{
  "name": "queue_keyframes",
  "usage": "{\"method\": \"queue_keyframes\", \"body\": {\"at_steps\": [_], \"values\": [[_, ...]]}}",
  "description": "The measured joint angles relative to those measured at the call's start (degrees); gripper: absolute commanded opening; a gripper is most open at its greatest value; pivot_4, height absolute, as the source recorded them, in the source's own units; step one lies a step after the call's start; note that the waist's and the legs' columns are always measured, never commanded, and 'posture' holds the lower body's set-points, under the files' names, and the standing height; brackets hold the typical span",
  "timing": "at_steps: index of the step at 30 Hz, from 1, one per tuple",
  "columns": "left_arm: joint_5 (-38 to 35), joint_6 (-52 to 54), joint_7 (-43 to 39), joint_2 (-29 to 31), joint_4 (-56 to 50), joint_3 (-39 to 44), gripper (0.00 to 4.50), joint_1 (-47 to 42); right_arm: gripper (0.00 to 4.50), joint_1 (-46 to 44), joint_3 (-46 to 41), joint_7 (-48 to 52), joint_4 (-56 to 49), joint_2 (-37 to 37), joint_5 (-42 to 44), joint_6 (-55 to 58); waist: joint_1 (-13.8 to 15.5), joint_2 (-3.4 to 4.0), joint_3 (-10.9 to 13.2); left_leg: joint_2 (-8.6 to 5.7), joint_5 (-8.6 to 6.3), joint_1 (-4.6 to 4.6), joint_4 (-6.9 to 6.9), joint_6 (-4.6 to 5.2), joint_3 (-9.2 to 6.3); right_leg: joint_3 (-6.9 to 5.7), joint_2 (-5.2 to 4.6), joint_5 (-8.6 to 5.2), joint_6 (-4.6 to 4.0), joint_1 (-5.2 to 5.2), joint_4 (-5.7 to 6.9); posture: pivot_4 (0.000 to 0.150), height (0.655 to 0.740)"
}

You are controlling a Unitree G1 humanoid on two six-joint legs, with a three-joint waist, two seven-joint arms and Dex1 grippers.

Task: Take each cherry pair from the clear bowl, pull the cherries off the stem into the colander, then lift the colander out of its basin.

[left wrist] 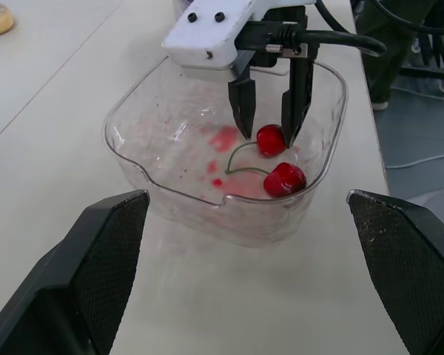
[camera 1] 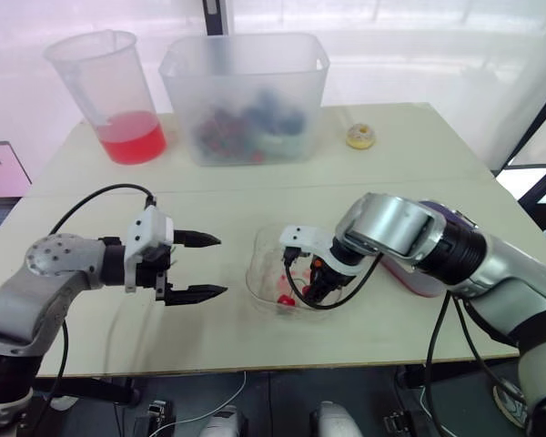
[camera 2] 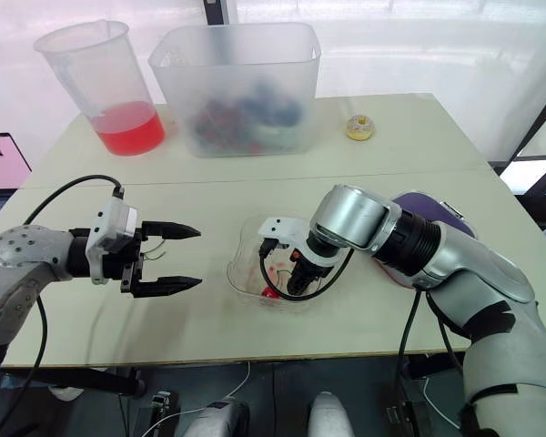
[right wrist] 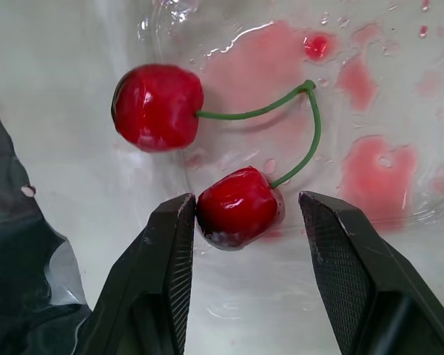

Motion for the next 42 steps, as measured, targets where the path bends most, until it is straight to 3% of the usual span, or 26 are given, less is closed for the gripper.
{"method": "queue_keyframes", "body": {"at_steps": [2,4,14,18,23,25,30,33,42], "values": [[0.0,0.0,0.0,0.0,0.0,0.0,4.5,0.0,1.58,0.0,0.0,0.2,0.2,0.0,-0.1,-0.2,0.1,0.0,0.0,0.0,0.0,0.0,0.0,0.0,-0.01,0.0,0.0,0.0,0.0,0.01,0.0,0.15,0.74],[0.2,-0.1,0.0,0.0,0.0,0.0,4.5,0.0,0.81,0.1,0.0,0.4,0.3,0.1,-0.3,-0.8,0.0,0.0,0.0,0.0,0.0,0.0,0.0,0.0,0.0,0.0,0.0,0.0,0.0,0.01,-0.01,0.15,0.74],[-2.0,2.0,0.9,-2.6,2.9,0.2,4.5,-3.3,0.81,-2.3,-1.7,3.6,-3.8,-4.6,-2.5,-6.7,0.3,0.0,0.0,-0.03,0.0,0.0,0.0,0.0,-0.02,-0.01,-0.01,0.0,0.0,0.0,-0.01,0.15,0.74],[-7.4,5.1,3.6,-7.4,6.6,2.8,4.5,-7.4,0.81,-2.2,-9.4,6.2,-8.5,-10.3,-4.8,-17.5,0.6,-0.03,0.0,-0.07,0.0,-0.01,0.03,0.0,0.02,-0.02,0.0,0.0,0.0,0.04,-0.03,0.15,0.74],[-16.0,9.5,8.6,-12.6,14.9,9.1,4.5,-16.9,0.81,-0.7,-22.6,9.5,-4.9,-13.5,-7.1,-33.8,1.1,-0.08,0.0,-0.06,0.0,0.0,0.12,0.01,0.09,-0.04,0.03,0.0,0.0,0.06,-0.01,0.15,0.74],[-17.9,11.7,9.6,-13.2,16.9,9.6,4.5,-18.6,0.81,0.5,-25.7,9.4,-4.0,-13.4,-8.4,-38.7,0.8,-0.07,0.0,-0.05,0.0,0.0,0.1,0.01,0.06,-0.05,0.04,0.0,0.0,0.07,0.0,0.15,0.74],[-23.3,21.6,15.5,-16.2,28.7,10.2,4.5,-30.9,0.81,6.6,-33.5,-4.4,-2.2,-9.6,-19.7,-57.2,1.3,-0.19,0.0,-0.11,0.0,-0.03,0.22,0.0,0.06,-0.09,0.03,0.0,0.0,0.07,0.08,0.15,0.74],[-23.3,21.6,14.9,-17.8,31.0,9.8,4.5,-35.2,0.81,8.8,-36.2,-10.1,-1.1,-4.6,-23.0,-63.1,1.0,-0.2,0.0,-0.09,0.0,-0.03,0.2,0.0,0.07,-0.1,0.04,0.0,0.0,0.02,0.13,0.15,0.74],[-17.1,18.4,10.6,-19.7,33.7,4.6,4.5,-41.3,0.81,15.8,-36.0,-13.8,-4.0,-1.9,-33.4,-75.9,0.0,-0.2,0.0,-0.08,0.0,-0.03,0.18,-0.01,0.04,-0.12,0.1,0.0,0.0,0.03,0.12,0.15,0.74]]}}
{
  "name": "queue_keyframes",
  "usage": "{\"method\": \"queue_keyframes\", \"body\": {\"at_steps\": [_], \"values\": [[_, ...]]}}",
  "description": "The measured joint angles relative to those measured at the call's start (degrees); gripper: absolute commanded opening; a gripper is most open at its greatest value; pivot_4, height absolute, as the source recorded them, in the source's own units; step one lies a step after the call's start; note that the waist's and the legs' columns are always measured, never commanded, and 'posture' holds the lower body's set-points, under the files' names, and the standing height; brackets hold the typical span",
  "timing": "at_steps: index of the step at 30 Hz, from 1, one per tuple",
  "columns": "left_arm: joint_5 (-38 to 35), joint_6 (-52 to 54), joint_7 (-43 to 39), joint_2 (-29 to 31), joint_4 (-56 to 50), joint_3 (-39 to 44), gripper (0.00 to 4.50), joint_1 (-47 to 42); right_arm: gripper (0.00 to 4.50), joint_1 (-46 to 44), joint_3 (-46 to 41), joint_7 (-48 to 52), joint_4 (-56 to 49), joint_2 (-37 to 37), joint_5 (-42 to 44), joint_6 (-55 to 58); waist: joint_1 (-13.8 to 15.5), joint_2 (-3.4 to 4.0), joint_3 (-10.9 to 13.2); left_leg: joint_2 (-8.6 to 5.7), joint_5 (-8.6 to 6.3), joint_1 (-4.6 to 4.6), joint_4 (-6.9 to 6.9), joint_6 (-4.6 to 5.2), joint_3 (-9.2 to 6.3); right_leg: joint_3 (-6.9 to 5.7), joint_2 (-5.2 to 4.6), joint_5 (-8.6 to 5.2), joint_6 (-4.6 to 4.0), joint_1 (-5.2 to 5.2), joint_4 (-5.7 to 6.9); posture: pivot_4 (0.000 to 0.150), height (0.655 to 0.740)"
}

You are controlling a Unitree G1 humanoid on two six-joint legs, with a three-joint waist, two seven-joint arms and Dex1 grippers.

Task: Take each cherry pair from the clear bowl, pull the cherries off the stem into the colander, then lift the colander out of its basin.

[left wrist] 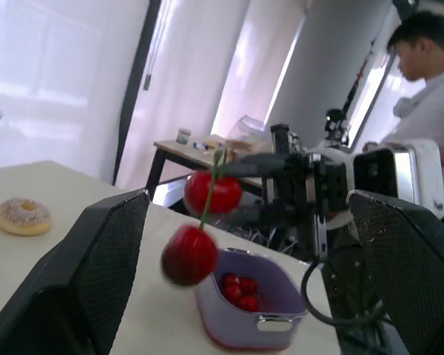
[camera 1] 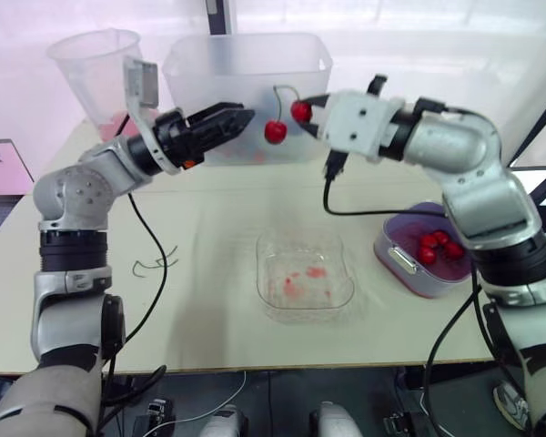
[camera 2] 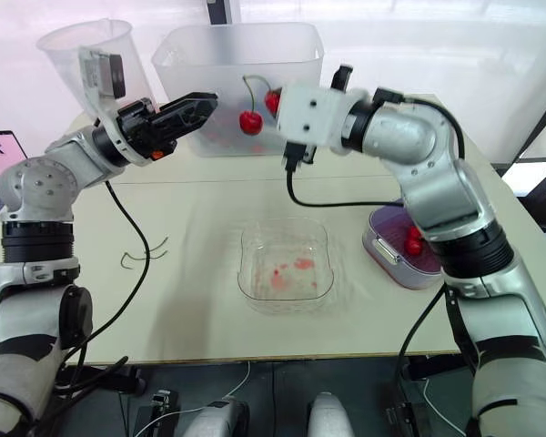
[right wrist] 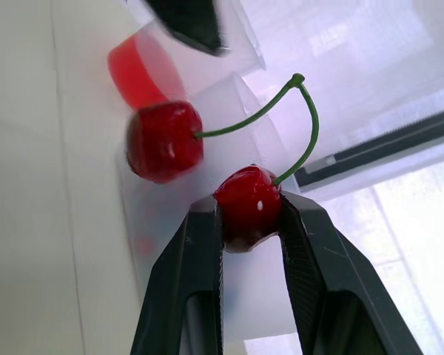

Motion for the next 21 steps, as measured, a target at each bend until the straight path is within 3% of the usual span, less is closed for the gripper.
{"method": "queue_keyframes", "body": {"at_steps": [14,17,21], "values": [[5.3,-1.5,-1.0,-4.1,-0.1,-2.5,4.5,-1.1,0.81,4.4,0.2,0.5,-7.0,4.1,-3.6,2.6,0.1,0.0,0.0,0.0,0.0,0.0,0.0,0.0,-0.04,0.0,0.01,0.0,0.0,0.06,0.0,0.15,0.74],[5.5,-1.4,-1.0,-4.4,-0.1,-2.5,3.64,-1.1,0.79,4.6,-1.0,0.7,-7.2,4.2,-3.5,3.8,0.1,0.0,0.0,0.01,0.0,0.0,0.0,0.0,-0.04,0.0,0.02,0.0,0.0,0.05,0.0,0.15,0.74],[6.1,-1.3,-1.5,-4.4,-0.3,-2.5,1.66,-0.8,0.79,5.3,-2.5,0.9,-8.5,4.2,-3.0,5.7,0.0,0.0,0.0,0.01,0.0,0.0,-0.01,0.0,-0.03,0.01,0.02,0.0,0.0,0.04,0.0,0.15,0.74]]}}
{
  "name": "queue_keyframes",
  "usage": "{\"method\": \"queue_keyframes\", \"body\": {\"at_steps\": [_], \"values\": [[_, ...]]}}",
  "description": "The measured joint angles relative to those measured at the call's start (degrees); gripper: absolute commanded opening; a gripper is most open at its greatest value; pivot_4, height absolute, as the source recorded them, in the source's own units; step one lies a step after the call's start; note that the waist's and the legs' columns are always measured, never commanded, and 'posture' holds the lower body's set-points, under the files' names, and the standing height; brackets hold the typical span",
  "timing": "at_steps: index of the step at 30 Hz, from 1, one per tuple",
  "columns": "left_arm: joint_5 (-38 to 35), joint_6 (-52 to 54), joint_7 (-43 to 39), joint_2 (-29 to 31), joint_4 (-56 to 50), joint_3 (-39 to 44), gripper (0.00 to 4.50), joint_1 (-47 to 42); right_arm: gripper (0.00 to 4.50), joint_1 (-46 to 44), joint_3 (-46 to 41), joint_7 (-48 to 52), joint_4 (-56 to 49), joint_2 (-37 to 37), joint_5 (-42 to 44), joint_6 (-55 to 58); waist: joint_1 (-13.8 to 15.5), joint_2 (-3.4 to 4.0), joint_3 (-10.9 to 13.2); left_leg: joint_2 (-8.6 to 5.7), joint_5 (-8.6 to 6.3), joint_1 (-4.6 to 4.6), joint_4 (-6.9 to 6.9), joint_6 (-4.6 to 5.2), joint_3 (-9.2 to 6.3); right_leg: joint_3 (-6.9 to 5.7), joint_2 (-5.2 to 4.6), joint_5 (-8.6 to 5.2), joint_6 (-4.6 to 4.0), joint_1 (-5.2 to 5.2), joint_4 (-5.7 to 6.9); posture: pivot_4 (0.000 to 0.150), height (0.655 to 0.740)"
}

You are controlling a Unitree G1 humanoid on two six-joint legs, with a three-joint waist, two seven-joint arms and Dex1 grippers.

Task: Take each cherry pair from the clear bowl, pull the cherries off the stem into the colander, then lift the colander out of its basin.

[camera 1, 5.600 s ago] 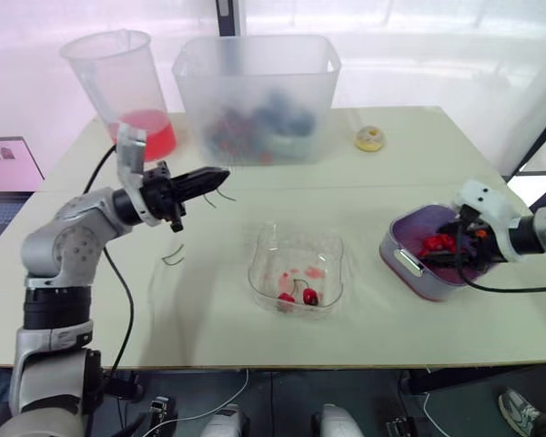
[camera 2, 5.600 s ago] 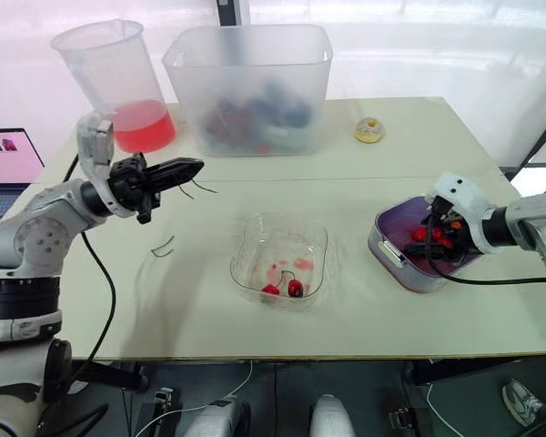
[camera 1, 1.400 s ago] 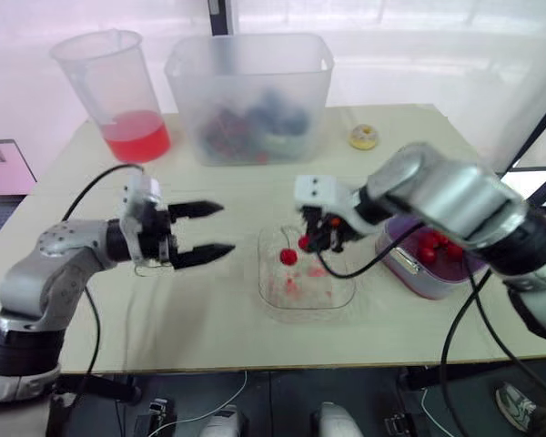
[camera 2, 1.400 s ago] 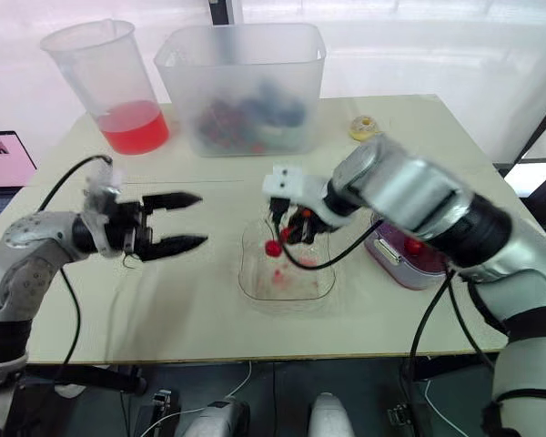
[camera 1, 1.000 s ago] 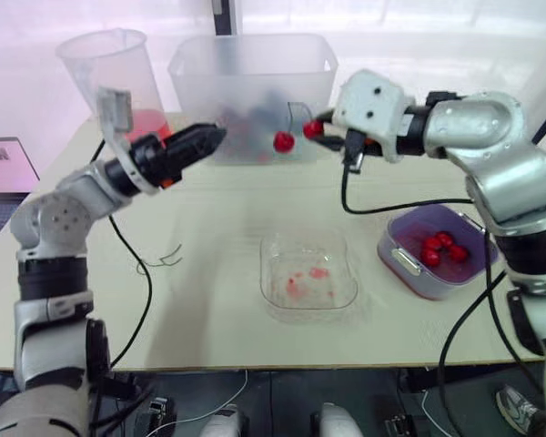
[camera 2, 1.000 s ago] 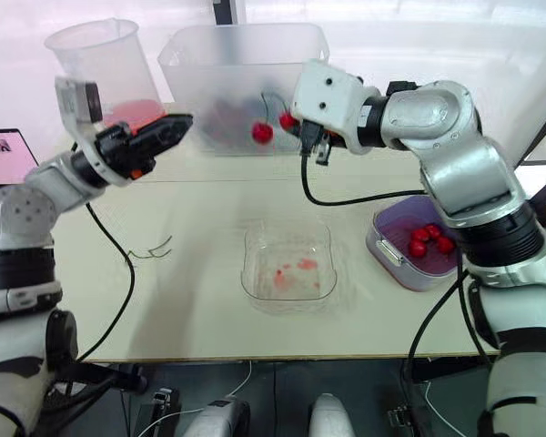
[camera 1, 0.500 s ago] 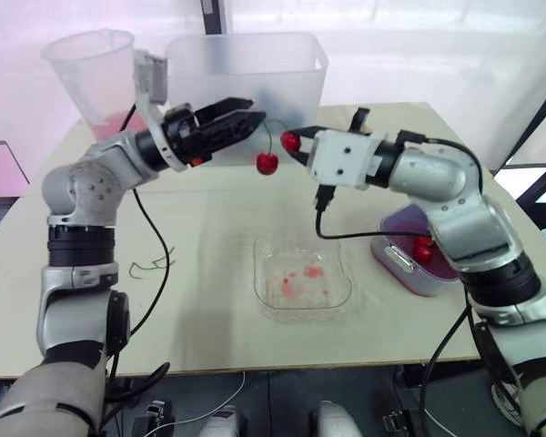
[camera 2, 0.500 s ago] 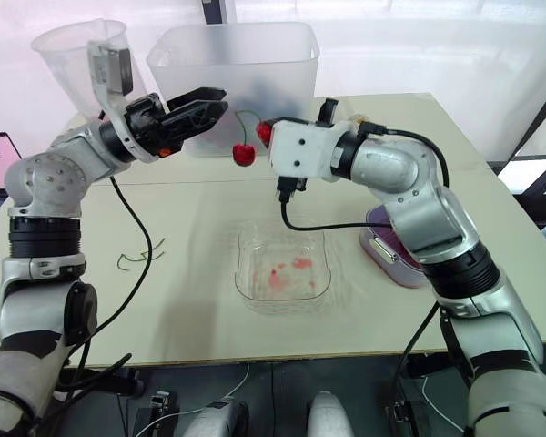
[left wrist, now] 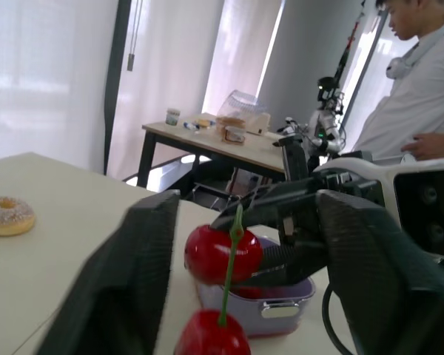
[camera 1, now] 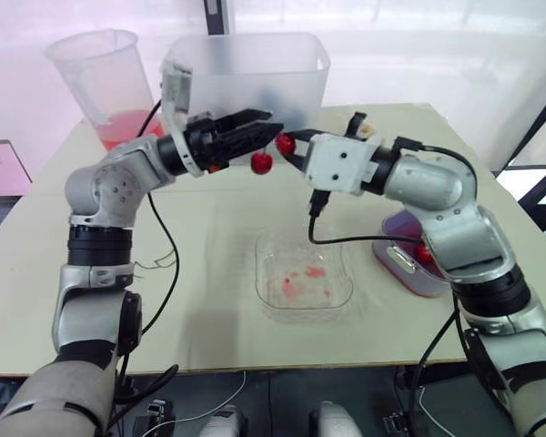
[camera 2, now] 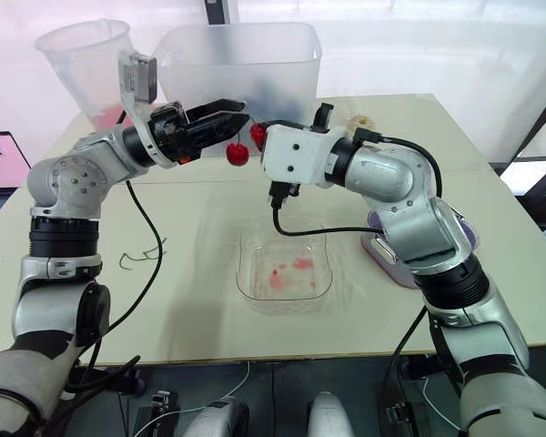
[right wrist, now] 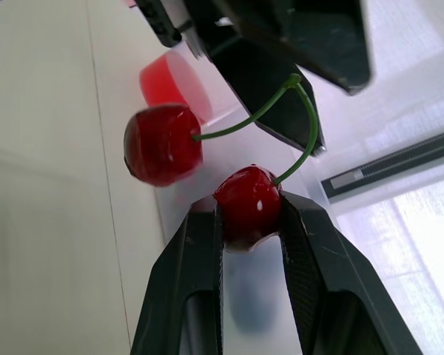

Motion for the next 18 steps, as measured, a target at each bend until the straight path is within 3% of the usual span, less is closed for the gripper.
{"method": "queue_keyframes", "body": {"at_steps": [3,13,16,18], "values": [[-0.1,0.4,0.1,0.0,0.0,0.2,0.06,0.1,0.79,0.8,-0.4,0.5,-1.0,0.0,0.3,1.1,0.0,0.0,0.0,0.0,0.0,0.0,0.0,0.0,0.0,0.0,0.0,0.0,0.0,0.01,0.0,0.15,0.74],[-0.3,0.5,0.6,-1.4,0.0,0.6,0.06,0.1,0.79,0.9,-0.4,1.1,-3.0,0.5,0.8,4.5,0.0,0.0,0.0,0.0,0.0,0.0,0.01,0.0,0.0,0.0,0.0,0.0,0.0,0.01,0.01,0.15,0.74],[-0.3,0.5,0.6,-1.6,0.0,0.6,0.0,0.1,1.93,0.9,-0.6,1.6,-3.6,0.5,2.0,5.2,0.1,0.0,0.0,0.0,0.0,0.0,0.01,0.0,-0.01,0.0,0.0,0.0,0.0,0.01,0.0,0.15,0.74],[-0.1,0.2,0.5,-1.8,0.2,0.6,0.0,0.0,2.95,1.1,-1.0,1.9,-4.4,0.5,2.7,5.3,0.1,0.0,0.0,0.0,0.0,0.0,0.0,0.0,-0.01,0.0,0.0,0.0,0.0,0.01,0.0,0.15,0.74]]}}
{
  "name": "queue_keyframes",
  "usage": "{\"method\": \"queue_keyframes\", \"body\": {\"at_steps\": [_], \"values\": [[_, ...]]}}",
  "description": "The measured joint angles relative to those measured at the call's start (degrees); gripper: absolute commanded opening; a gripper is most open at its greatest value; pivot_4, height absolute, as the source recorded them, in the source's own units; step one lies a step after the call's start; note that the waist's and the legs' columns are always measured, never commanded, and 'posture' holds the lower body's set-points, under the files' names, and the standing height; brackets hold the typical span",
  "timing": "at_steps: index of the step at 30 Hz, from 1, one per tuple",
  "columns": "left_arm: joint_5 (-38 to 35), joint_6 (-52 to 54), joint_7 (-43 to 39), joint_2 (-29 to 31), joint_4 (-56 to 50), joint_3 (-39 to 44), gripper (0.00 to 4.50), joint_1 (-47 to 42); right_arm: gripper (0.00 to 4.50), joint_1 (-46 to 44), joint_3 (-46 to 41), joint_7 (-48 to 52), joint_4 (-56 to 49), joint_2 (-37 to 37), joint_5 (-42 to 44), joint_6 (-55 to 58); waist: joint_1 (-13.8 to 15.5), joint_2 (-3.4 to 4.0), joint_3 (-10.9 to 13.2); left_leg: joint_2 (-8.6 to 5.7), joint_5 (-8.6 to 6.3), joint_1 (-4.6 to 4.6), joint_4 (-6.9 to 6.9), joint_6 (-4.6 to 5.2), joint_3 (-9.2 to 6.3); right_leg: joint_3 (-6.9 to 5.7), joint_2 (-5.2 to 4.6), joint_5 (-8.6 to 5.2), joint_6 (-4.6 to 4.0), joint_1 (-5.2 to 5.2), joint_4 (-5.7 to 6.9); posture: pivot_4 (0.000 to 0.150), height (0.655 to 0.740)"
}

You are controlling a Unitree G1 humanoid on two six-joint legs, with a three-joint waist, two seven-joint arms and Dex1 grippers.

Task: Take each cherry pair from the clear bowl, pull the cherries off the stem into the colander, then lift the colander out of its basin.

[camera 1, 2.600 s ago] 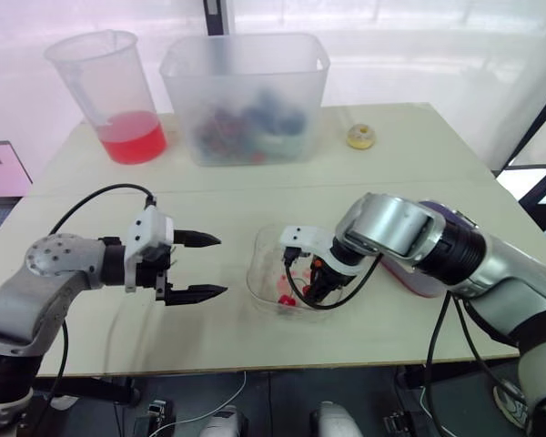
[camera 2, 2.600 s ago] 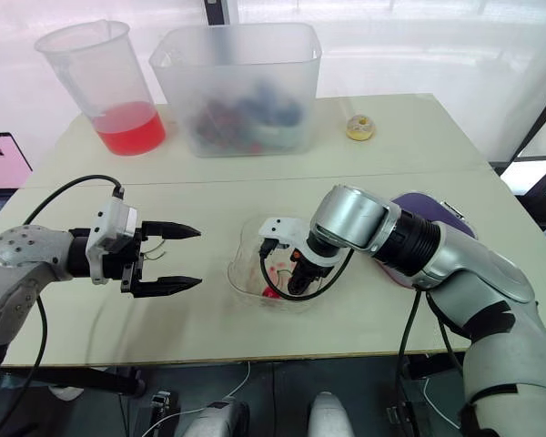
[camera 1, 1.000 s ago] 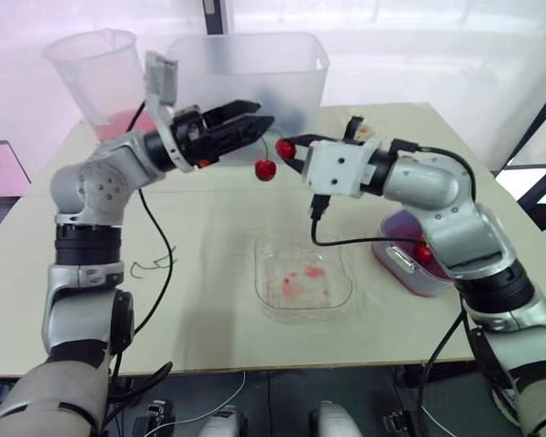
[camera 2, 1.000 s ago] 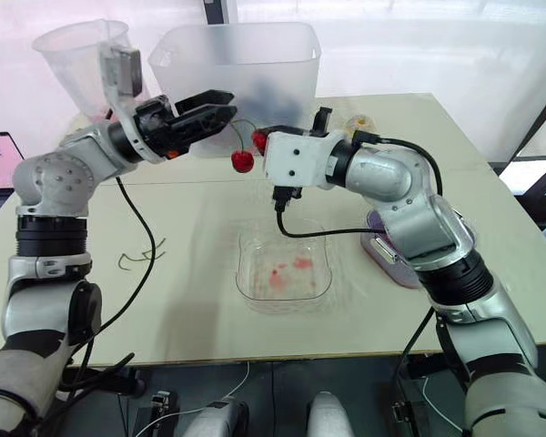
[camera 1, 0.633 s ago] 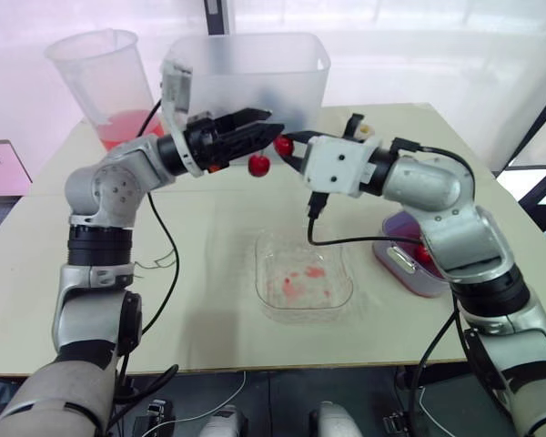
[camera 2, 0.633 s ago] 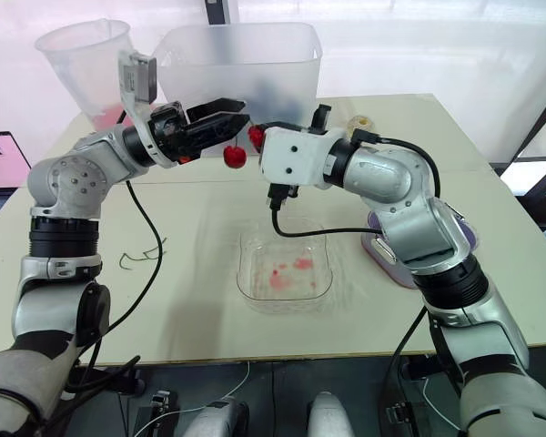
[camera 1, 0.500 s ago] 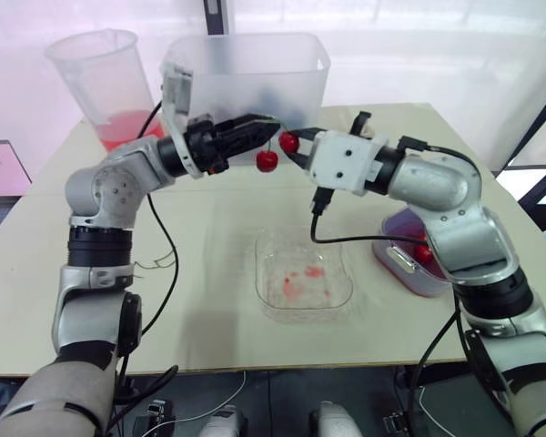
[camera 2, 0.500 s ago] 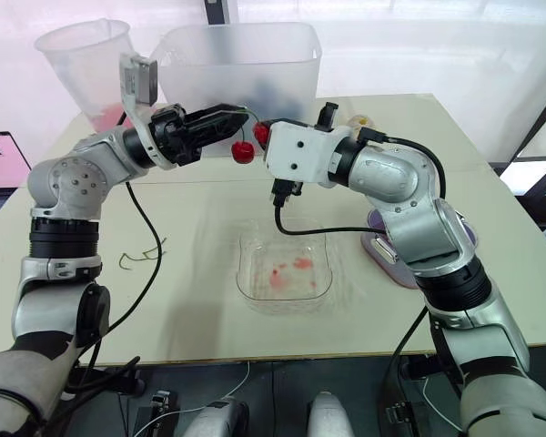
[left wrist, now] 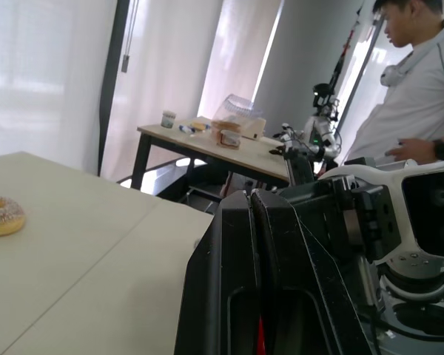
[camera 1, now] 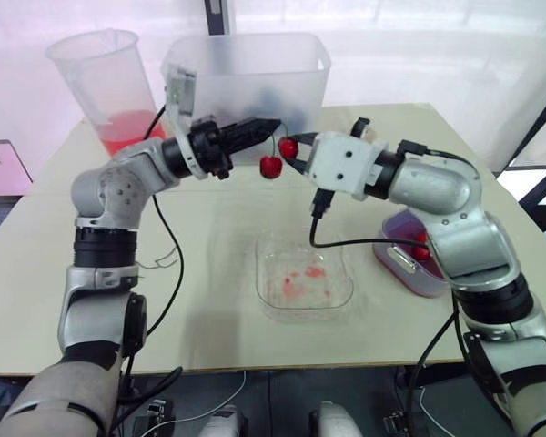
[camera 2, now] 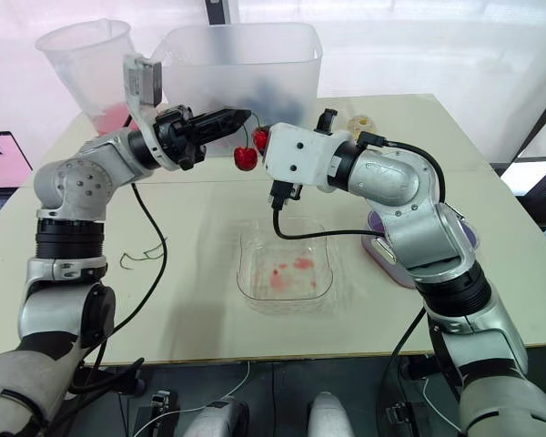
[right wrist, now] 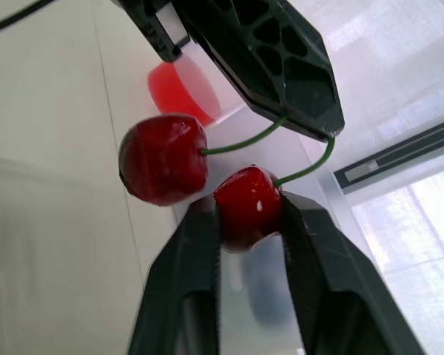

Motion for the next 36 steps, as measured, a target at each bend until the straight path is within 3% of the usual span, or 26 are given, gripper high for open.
{"method": "queue_keyframes", "body": {"at_steps": [3,8,14,20,25,36], "values": [[0.4,-1.5,-1.0,0.0,1.9,0.0,0.0,-0.9,4.43,5.7,-1.2,1.4,-3.3,-2.9,0.4,-0.8,0.4,-0.01,0.0,-0.04,0.0,0.0,0.0,0.0,0.0,-0.04,-0.01,0.0,0.0,0.08,-0.03,0.15,0.74],[3.2,-7.3,-7.3,2.1,3.3,-0.8,0.0,-1.7,4.43,14.9,-10.9,2.2,-6.4,-1.9,10.1,8.4,0.6,0.0,0.0,-0.01,0.0,0.0,0.03,0.0,0.02,-0.04,0.0,0.0,0.0,0.09,-0.06,0.15,0.74],[5.7,-12.5,-16.4,2.5,3.3,-3.8,0.0,-1.7,4.43,10.1,-28.5,-4.8,-7.4,7.8,29.8,30.0,0.4,0.01,0.0,0.02,0.0,0.01,-0.01,0.0,-0.06,-0.06,0.01,0.0,0.0,0.11,-0.06,0.15,0.74],[6.3,-12.1,-19.5,2.5,3.2,-4.6,0.0,-1.8,4.43,7.7,-31.7,-2.0,-8.1,5.7,51.0,44.9,0.5,0.02,0.0,0.03,0.0,0.01,0.01,0.01,-0.07,-0.07,0.0,0.0,0.0,0.14,-0.06,0.15,0.74],[6.0,-10.6,-20.3,2.0,0.1,-5.1,0.0,-1.2,4.43,8.3,-26.3,-2.1,-9.2,4.1,54.0,44.9,0.4,0.02,0.0,0.01,0.0,0.01,0.02,0.01,-0.07,-0.06,-0.01,0.0,0.0,0.15,-0.05,0.15,0.74],[5.1,-8.2,-20.2,2.1,-2.4,-5.1,0.0,0.0,4.43,6.2,-20.9,-2.7,-3.0,3.5,51.3,36.8,0.2,0.02,0.0,0.02,0.0,0.01,0.03,0.01,-0.07,-0.08,0.01,0.0,0.0,0.15,-0.01,0.15,0.74]]}}
